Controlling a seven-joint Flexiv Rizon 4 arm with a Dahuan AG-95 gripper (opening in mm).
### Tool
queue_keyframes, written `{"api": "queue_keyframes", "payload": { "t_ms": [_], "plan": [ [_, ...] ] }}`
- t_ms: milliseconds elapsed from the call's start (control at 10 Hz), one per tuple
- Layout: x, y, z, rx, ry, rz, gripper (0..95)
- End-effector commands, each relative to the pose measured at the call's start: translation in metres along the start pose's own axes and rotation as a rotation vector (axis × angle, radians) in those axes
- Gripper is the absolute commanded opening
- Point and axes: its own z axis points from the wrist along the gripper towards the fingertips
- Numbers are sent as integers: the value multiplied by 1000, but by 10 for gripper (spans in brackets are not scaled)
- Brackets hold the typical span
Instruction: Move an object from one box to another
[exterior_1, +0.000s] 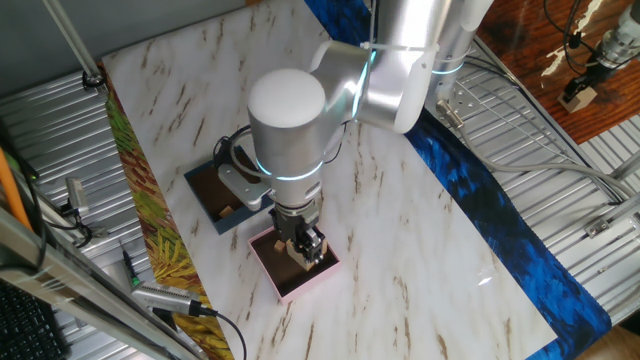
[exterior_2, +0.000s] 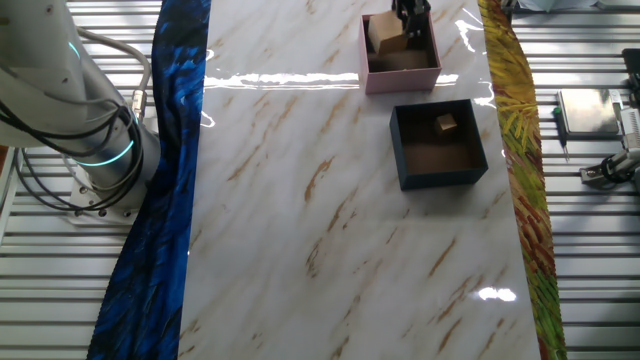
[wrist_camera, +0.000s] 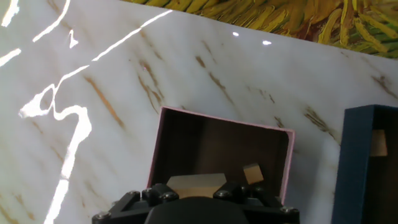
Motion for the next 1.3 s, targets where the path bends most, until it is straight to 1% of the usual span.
{"api": "queue_keyframes", "payload": {
  "t_ms": [100, 200, 300, 600, 800, 1000, 1100, 1200, 1300],
  "plan": [
    [-3, 0, 10, 8, -15, -1, 0],
    [-1, 0, 13, 10, -14, -4, 0],
    [-1, 0, 13, 14, -11, -4, 0],
    [-1, 0, 13, 8, -13, -2, 0],
    [-1, 0, 13, 7, -1, -9, 0],
    [-1, 0, 13, 6, 24, -14, 0],
    [-1, 0, 13, -2, 14, -12, 0],
    [-1, 0, 13, 6, 23, -17, 0],
    [-1, 0, 13, 8, 23, -16, 0]
  ]
}}
